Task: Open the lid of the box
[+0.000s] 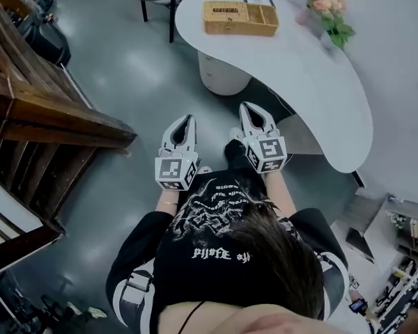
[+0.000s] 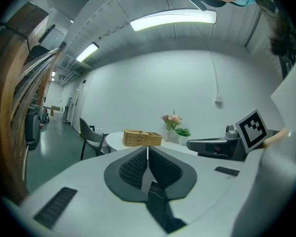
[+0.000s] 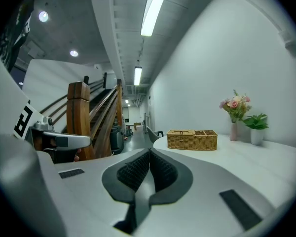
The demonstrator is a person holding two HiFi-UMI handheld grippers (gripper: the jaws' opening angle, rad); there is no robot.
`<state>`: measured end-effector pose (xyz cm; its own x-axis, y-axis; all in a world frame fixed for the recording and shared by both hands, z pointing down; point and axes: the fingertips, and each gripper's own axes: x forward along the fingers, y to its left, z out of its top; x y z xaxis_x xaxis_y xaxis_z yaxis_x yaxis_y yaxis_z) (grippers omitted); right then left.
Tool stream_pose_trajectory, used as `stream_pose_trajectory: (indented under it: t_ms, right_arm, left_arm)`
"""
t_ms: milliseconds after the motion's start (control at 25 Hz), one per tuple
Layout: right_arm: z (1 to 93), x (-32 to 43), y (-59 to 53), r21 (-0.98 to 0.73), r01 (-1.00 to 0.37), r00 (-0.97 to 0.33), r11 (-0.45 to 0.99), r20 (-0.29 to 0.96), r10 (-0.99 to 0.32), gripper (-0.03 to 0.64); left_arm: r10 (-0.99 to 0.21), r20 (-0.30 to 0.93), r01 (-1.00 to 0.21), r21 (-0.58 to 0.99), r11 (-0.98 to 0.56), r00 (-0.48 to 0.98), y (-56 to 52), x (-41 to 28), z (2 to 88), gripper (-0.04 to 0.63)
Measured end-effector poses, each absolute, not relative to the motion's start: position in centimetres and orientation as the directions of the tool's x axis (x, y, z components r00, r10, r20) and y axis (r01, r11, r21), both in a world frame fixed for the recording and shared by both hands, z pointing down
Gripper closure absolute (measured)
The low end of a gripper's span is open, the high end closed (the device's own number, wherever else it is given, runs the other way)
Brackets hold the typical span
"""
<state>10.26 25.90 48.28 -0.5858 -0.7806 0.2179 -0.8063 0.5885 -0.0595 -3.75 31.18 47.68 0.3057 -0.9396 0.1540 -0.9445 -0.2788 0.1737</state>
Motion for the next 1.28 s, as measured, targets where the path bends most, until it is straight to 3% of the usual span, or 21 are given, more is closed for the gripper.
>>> stream_pose_trajectory:
  t_ms: [680,1280]
  right_arm:
    - [47.1,14.7,6.7,-0.007,-0.707,-0.689,0.707,0.232,-0.687,0.591]
    - [47.7,17.9,-1.2,-0.037,-0.623,-0.764,0.781,0.241,-0.598,0.591]
  left_arm:
    - [-0.969,0.168,-0.973,0.174,-0.150,0.180,13.7,1.8,47.0,0.568]
    - [-0.971,0.206,-0.980,0.179,-0.086,0.123,5.6,7.1,48.2,0.568]
